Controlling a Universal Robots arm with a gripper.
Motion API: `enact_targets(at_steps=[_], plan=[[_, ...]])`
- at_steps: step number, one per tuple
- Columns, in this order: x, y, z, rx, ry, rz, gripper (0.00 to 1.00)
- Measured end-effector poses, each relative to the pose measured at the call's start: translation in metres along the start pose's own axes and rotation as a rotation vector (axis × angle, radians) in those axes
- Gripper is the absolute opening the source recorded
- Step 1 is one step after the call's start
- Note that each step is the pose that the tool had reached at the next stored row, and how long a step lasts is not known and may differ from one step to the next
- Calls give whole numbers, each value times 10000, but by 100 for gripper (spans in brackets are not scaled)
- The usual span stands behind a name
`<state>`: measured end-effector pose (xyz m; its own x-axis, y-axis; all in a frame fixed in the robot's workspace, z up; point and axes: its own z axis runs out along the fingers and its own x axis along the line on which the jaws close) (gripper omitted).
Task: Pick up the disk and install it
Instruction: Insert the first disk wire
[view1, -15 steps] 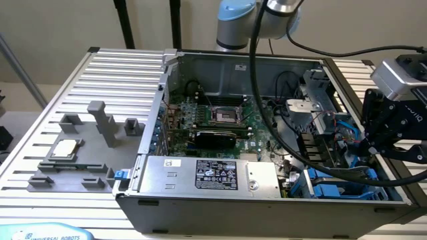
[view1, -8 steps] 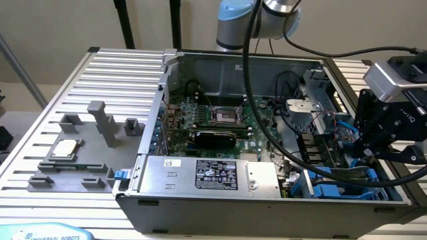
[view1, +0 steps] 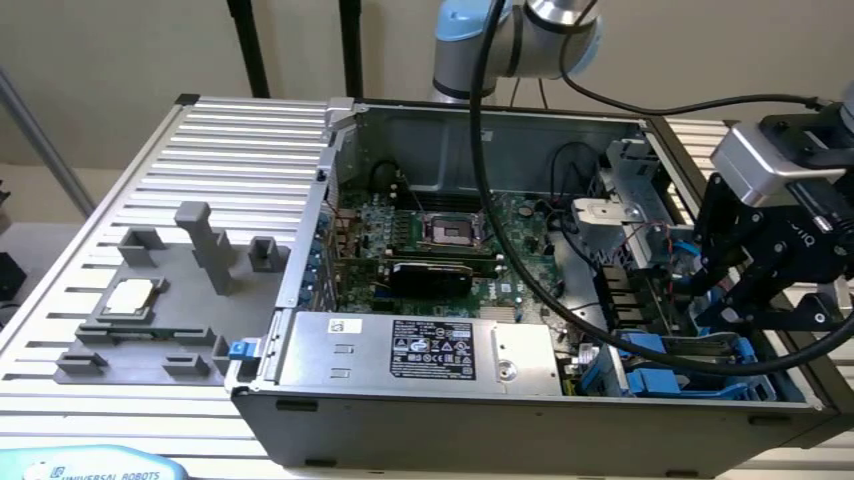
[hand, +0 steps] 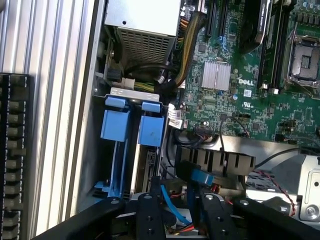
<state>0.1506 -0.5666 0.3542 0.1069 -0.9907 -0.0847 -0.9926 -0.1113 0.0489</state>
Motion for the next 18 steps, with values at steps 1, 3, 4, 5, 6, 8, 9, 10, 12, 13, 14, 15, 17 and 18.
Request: enact_targets(at_steps=[1, 3, 4, 5, 6, 8, 9, 10, 12, 13, 14, 15, 17, 18], plan=[[8, 15, 0, 0, 0, 1, 35], [37, 23, -2, 0, -2, 2, 35], [57, 24, -3, 1, -8, 5, 35], [79, 27, -5, 2, -17, 10, 35], [100, 30, -7, 3, -27, 13, 35], [144, 34, -11, 6, -50, 14, 35], [166, 36, -12, 8, -62, 15, 35], [186, 34, -14, 10, -77, 15, 35], [222, 19, -18, 13, -110, 14, 35], [236, 2, -20, 16, -139, 10, 35], [247, -17, -22, 19, -170, 8, 35], [259, -40, -24, 22, -202, 7, 35], [285, -92, -28, 25, -257, 4, 35], [300, -117, -31, 25, -274, 3, 35]])
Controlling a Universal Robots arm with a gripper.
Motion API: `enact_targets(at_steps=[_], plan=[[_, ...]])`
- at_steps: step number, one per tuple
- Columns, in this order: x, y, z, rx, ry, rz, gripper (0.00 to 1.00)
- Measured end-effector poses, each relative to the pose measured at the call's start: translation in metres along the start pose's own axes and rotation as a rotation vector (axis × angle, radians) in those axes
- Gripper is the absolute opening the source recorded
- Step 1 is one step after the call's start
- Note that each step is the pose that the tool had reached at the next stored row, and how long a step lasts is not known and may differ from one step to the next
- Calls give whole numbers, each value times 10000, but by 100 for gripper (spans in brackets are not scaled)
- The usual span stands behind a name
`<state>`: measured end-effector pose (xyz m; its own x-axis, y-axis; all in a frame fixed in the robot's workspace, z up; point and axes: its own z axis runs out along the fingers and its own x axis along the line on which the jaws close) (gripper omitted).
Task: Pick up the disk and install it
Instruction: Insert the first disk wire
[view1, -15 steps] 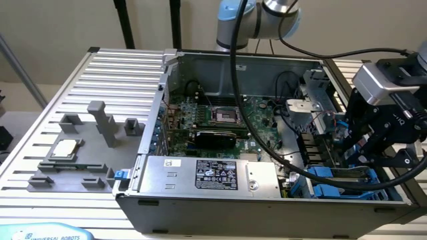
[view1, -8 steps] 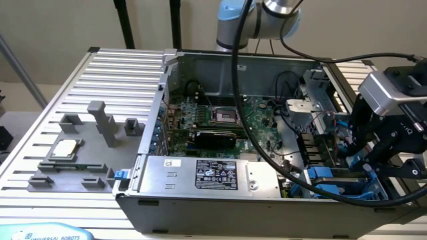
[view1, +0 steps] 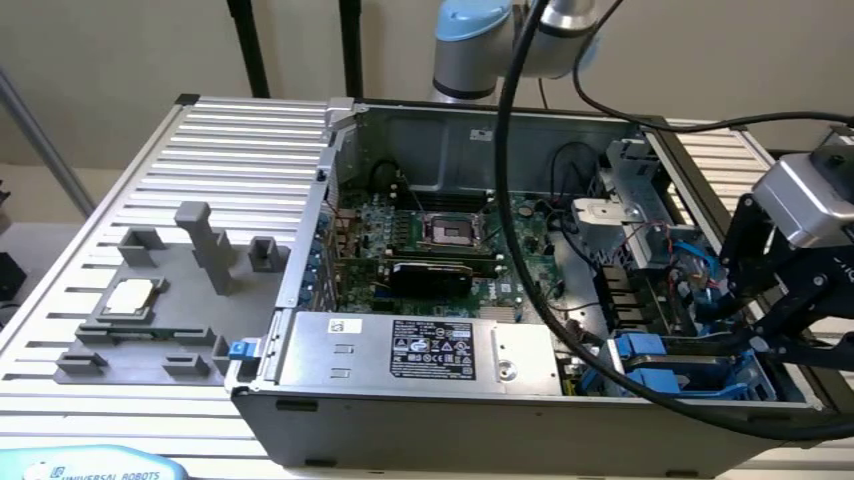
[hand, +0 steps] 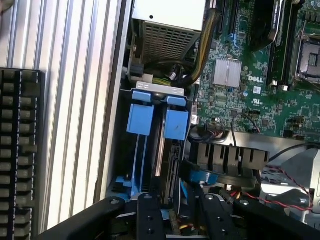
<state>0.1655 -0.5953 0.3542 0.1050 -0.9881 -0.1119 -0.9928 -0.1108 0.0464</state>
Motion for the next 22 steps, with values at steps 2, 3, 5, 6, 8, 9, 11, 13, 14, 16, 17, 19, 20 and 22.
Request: enact_targets(at_steps=[2, 3, 5, 6, 8, 9, 11, 13, 14, 16, 17, 19, 20, 22], plan=[[33, -46, -6, -17, -16, 1, 35], [48, -70, -9, -33, -19, 2, 35], [61, -104, -9, -60, -22, -1, 35], [64, -117, -8, -75, -23, -13, 35], [67, -130, 3, -97, -25, -59, 35], [68, -129, 9, -104, -20, -100, 35], [70, -130, 22, -114, -20, -191, 35], [71, -131, 32, -125, -23, -295, 35], [71, -131, 34, -129, -21, -333, 35], [68, -132, 39, -136, -20, -390, 35], [64, -133, 41, -138, -20, -411, 35], [55, -134, 47, -141, -25, -448, 35], [49, -135, 50, -142, -32, -466, 35], [38, -137, 53, -144, -47, -502, 35]])
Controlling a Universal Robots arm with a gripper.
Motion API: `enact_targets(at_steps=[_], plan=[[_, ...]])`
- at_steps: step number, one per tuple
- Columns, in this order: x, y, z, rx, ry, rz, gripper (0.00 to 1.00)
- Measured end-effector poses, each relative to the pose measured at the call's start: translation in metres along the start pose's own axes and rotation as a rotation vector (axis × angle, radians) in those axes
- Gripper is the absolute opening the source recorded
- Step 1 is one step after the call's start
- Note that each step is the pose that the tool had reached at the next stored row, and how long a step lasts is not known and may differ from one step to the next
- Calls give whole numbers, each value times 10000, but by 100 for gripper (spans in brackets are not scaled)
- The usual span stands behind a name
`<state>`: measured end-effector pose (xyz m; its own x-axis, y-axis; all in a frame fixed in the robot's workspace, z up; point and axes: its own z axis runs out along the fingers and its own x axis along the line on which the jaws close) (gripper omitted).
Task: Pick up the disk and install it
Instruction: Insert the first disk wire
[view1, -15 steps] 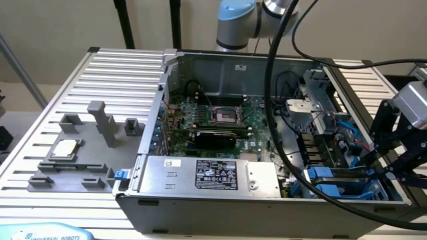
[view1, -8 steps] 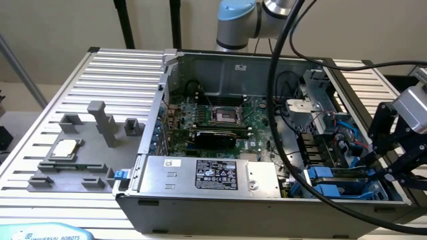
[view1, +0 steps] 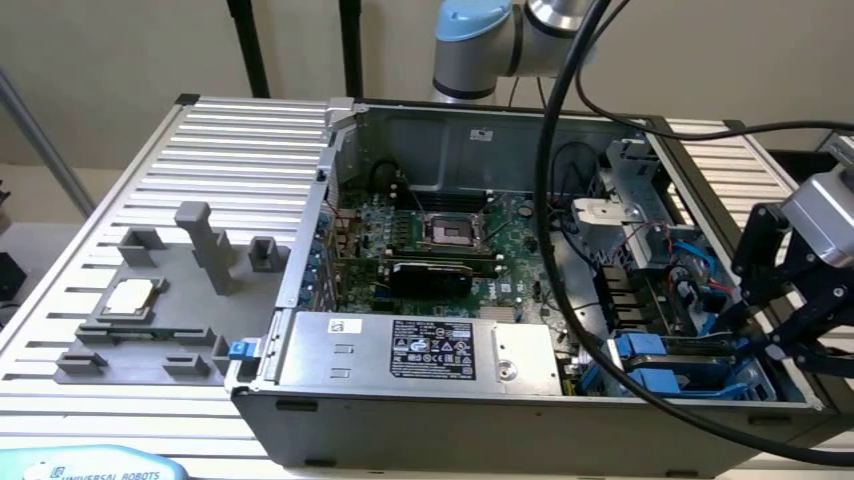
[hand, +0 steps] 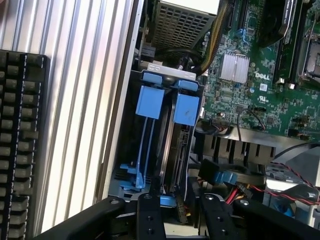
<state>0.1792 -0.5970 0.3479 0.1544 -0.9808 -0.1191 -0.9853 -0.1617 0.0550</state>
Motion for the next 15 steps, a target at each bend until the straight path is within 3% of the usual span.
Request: enact_targets(at_steps=[7, 9, 15], plan=[[-35, -8, 13, -8, -39, -131, 35], [-42, -10, 16, -13, -39, -168, 25], [-62, -17, 22, -25, -36, -272, 24]])
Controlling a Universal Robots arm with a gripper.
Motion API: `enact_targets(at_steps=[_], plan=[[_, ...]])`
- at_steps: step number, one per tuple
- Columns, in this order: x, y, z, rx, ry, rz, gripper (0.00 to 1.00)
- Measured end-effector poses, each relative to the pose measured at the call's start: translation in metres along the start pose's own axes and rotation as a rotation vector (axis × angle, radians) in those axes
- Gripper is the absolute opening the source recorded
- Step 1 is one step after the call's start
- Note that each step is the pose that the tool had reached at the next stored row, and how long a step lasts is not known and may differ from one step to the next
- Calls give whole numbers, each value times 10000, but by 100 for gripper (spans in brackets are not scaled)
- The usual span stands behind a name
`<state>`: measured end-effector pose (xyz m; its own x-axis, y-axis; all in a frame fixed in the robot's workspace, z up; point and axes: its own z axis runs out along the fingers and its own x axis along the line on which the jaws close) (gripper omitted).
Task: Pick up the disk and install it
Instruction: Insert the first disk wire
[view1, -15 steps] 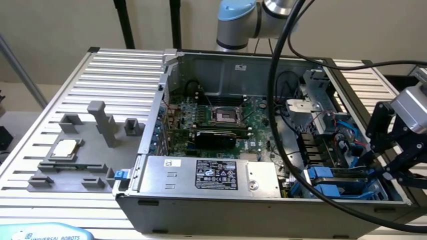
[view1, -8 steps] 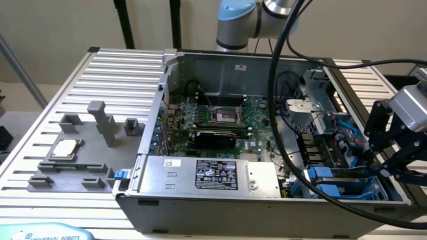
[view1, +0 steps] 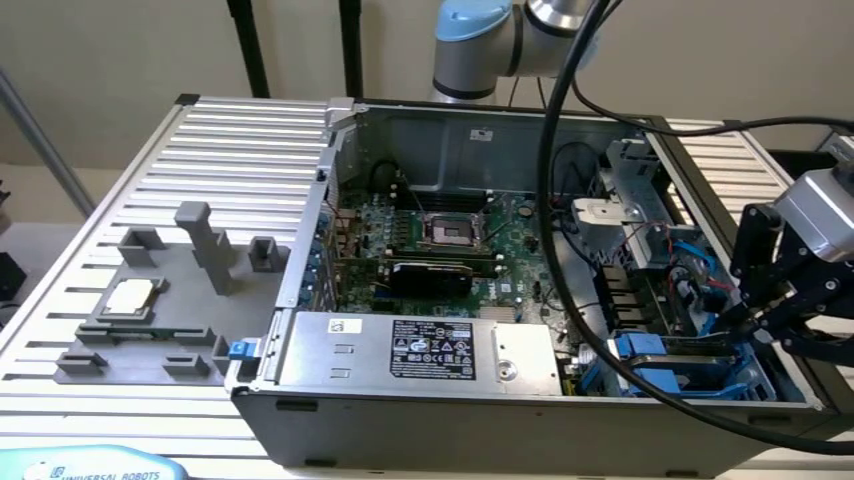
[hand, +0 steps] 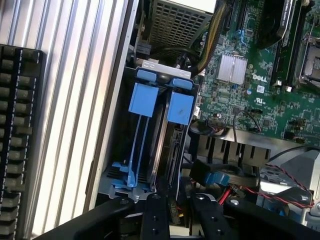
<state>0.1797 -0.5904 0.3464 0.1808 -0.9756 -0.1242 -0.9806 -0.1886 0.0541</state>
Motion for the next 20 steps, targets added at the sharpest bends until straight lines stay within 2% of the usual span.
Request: enact_targets(at_steps=[2, 3, 6, 10, 12, 16, 20], plan=[[-8, -1, 0, -3, 1, -23, 24], [-12, -2, -1, -4, 2, -31, 16], [-37, 12, -15, -6, 3, -49, 16], [-62, 124, -10, -8, 5, -62, 16], [-75, 187, -5, -13, 24, -60, 16], [-90, 258, 6, -32, 108, -21, 16], [-91, 264, 14, -45, 297, 212, 16]])
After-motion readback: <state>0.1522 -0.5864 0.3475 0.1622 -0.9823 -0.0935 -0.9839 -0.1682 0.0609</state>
